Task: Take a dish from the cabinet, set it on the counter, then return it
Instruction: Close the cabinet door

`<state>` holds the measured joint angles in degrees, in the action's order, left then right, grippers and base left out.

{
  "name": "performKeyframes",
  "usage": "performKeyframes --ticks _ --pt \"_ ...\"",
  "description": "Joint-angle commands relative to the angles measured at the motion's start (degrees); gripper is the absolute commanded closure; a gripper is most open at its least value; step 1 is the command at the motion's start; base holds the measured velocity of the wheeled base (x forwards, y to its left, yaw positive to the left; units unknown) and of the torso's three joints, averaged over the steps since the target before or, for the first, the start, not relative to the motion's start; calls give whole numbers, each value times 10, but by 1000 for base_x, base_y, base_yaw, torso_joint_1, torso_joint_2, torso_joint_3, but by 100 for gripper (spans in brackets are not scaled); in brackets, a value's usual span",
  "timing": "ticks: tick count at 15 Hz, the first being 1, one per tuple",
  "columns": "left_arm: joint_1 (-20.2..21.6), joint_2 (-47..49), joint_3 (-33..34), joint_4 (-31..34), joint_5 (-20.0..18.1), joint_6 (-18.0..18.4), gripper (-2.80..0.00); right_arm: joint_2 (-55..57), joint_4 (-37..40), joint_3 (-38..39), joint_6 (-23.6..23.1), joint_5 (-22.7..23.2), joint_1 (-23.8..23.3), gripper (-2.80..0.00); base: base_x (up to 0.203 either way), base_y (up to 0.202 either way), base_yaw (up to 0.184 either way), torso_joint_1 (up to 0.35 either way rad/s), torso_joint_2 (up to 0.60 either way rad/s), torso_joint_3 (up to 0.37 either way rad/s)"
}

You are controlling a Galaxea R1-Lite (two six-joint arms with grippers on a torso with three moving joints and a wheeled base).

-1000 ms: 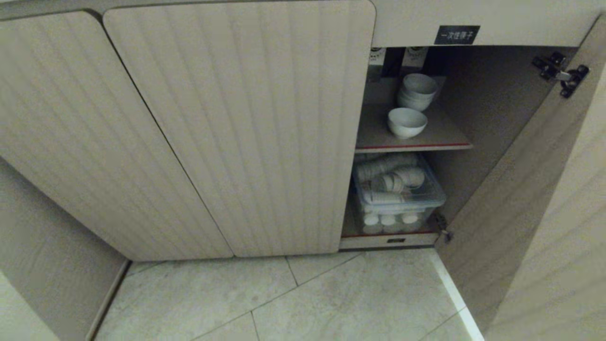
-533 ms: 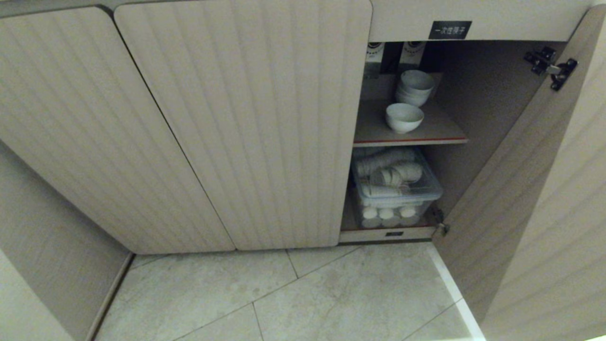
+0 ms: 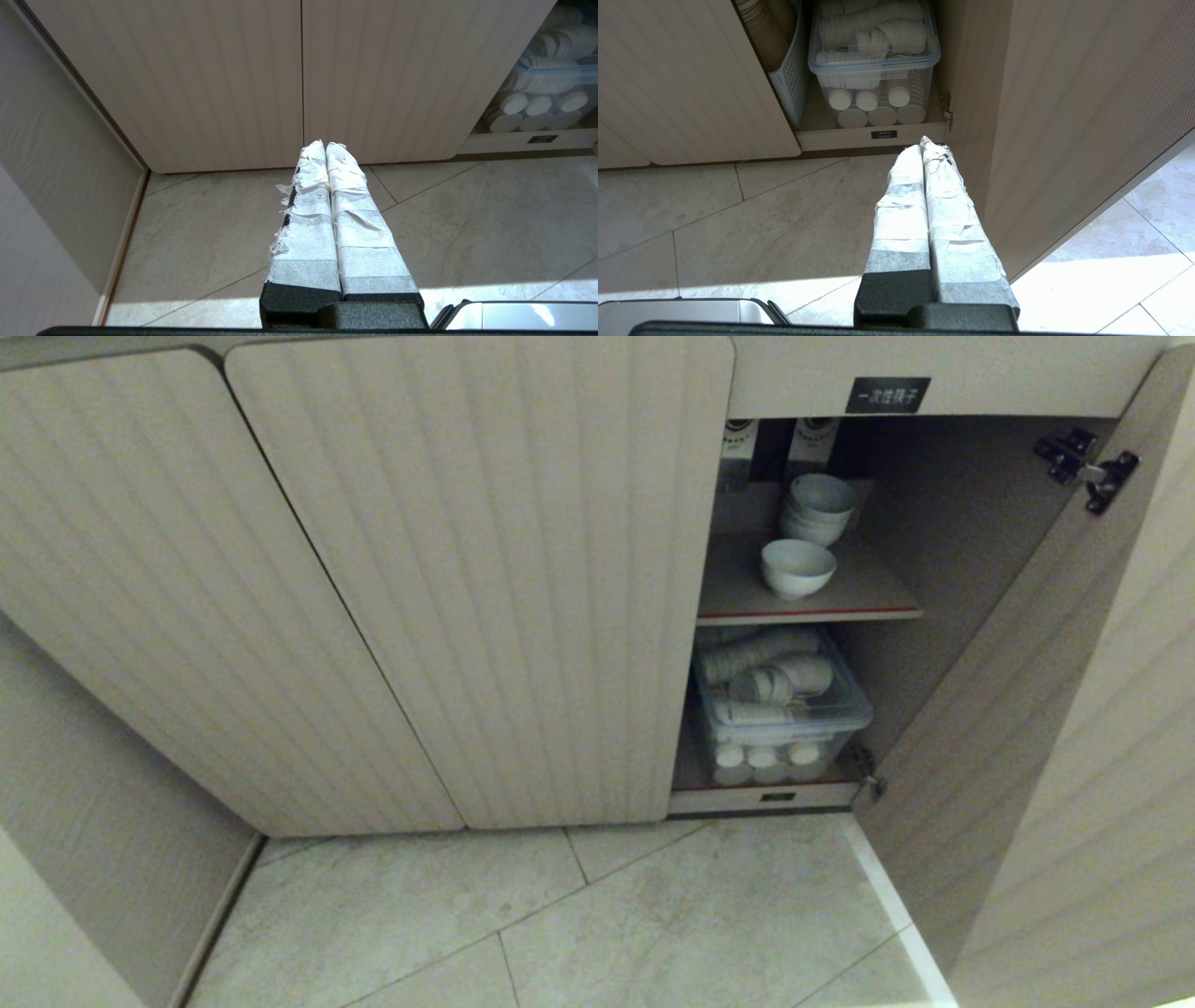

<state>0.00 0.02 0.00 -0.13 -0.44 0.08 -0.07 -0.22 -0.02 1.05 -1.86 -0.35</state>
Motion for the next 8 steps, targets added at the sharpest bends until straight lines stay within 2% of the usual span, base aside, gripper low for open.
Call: performKeyframes --ticks 1,8 --pt "0 0 0 0 0 0 0 1 0 0 0 0 0 0 0 0 0 0 0 0" --pt "0 0 0 0 0 1 0 1 0 0 0 0 0 0 0 0 0 0 0 0"
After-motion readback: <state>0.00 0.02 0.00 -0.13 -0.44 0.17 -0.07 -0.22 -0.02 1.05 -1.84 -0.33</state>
